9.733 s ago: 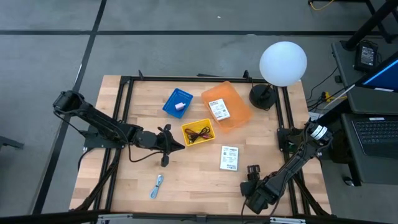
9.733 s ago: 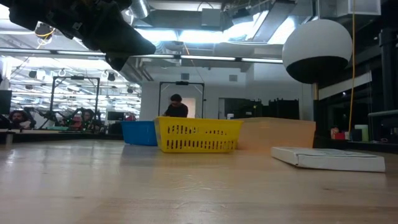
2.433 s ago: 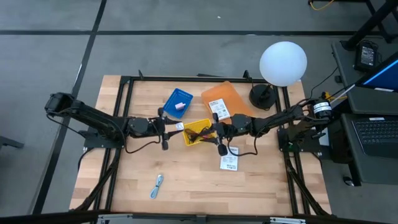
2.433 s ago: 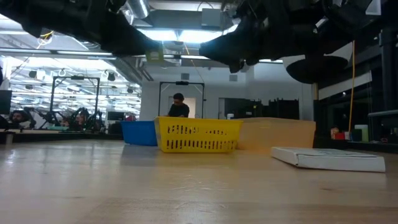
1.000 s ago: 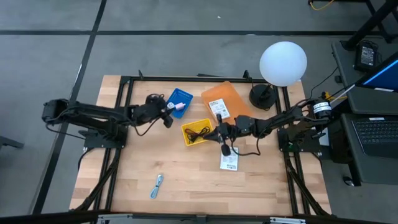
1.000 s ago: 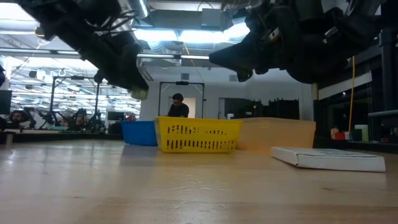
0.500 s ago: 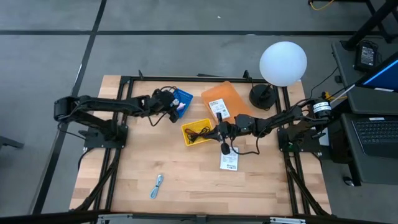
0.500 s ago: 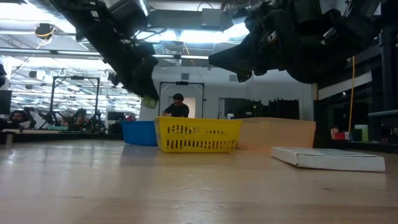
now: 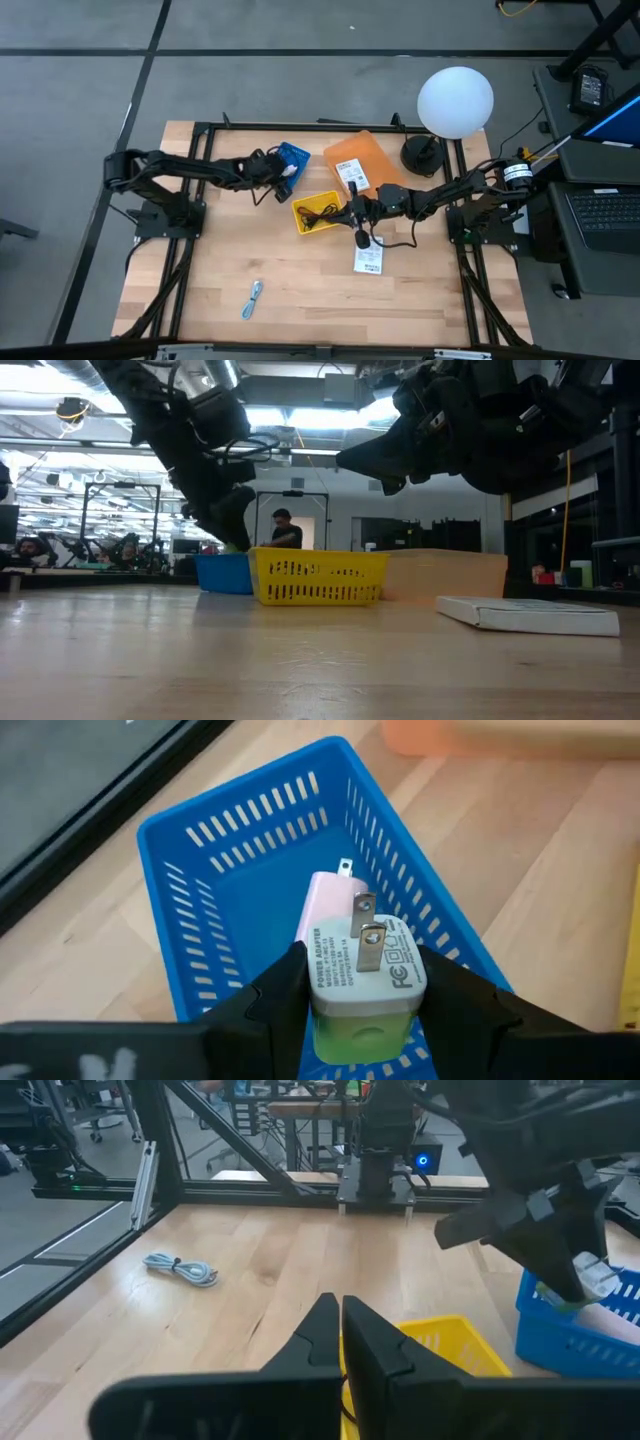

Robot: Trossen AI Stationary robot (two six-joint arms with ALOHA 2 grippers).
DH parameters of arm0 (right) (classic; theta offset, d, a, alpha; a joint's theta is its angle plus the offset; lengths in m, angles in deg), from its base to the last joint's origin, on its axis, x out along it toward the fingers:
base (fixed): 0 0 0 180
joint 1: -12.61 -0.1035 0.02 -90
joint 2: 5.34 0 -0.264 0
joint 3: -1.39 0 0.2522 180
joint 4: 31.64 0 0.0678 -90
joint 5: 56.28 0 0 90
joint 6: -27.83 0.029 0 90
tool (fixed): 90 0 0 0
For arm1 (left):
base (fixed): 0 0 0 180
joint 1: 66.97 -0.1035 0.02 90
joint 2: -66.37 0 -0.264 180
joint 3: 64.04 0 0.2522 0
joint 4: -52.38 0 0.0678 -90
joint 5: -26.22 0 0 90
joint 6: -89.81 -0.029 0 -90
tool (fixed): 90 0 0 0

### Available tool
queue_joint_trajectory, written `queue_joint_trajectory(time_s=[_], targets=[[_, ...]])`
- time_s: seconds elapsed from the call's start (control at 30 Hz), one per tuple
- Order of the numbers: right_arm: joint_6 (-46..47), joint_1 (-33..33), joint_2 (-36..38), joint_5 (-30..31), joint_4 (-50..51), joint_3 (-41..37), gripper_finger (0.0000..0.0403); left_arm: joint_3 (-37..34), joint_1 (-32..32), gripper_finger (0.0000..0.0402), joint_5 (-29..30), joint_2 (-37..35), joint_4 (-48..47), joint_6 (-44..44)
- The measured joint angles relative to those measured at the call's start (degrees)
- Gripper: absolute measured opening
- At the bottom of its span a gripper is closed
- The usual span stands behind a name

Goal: Pick and place items into bin
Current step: Put the green charger adapter into the blue bin, then put the light blue USB cable into the yellow bin

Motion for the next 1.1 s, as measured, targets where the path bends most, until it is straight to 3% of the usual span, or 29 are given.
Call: queue_joint_trajectory(time_s=[0.63, 1.1], targets=[[-0.02, 0.0, 0.0, 0.0, 0.02, 0.0, 0.0, -0.02, 0.0, 0.0189, 1.05, 1.23, 0.5, -2.15], [0.0, 0.0, 0.0, 0.0, 0.66, 0.0, 0.0, 2.76, 3.59, 0.0181, 0.58, -1.97, 0.89, -12.49]])
